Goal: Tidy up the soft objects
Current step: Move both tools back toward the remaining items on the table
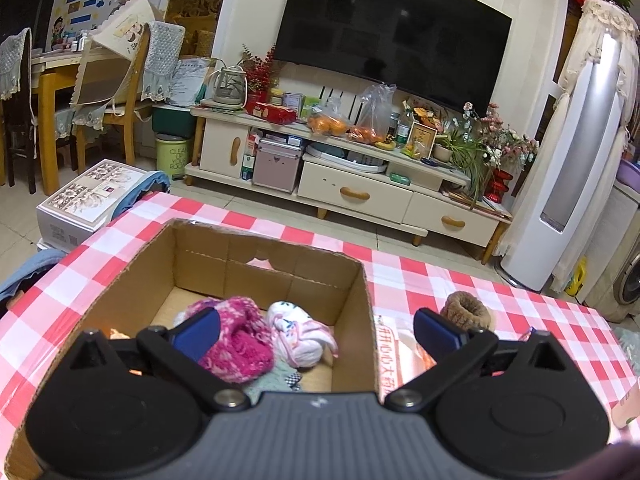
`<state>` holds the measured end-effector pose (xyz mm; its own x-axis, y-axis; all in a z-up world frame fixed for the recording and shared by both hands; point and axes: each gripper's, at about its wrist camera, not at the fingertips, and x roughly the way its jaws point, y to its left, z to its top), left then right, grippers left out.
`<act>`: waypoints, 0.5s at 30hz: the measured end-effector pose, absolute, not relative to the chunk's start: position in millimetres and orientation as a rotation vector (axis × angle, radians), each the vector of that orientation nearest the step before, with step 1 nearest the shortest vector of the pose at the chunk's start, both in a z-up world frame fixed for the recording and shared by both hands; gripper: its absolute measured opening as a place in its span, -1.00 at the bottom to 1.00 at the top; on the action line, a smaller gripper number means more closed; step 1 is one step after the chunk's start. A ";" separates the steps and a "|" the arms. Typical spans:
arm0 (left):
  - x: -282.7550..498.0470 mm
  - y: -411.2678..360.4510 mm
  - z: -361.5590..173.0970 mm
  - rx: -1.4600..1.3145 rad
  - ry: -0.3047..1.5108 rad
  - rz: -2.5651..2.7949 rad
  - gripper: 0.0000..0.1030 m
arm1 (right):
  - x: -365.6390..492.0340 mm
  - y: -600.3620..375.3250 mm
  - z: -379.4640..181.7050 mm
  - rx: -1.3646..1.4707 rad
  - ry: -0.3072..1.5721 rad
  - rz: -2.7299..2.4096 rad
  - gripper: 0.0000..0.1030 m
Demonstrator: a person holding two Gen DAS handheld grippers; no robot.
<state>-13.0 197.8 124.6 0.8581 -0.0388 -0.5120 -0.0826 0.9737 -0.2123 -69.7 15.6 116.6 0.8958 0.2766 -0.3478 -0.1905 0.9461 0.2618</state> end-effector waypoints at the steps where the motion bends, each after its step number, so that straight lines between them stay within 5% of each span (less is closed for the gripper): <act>1: -12.9 196.0 124.7 -0.229 0.539 0.020 0.98 | -69.9 13.2 115.7 0.228 0.389 0.238 1.00; 15: -17.3 164.1 126.3 -0.198 0.531 -0.033 0.98 | -76.3 -10.2 110.4 0.267 0.365 0.198 1.00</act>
<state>-17.3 164.1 126.3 0.8622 -0.0826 -0.4998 -0.0196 0.9804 -0.1958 -76.3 -10.2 110.4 0.9156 0.2374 -0.3244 -0.1420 0.9460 0.2915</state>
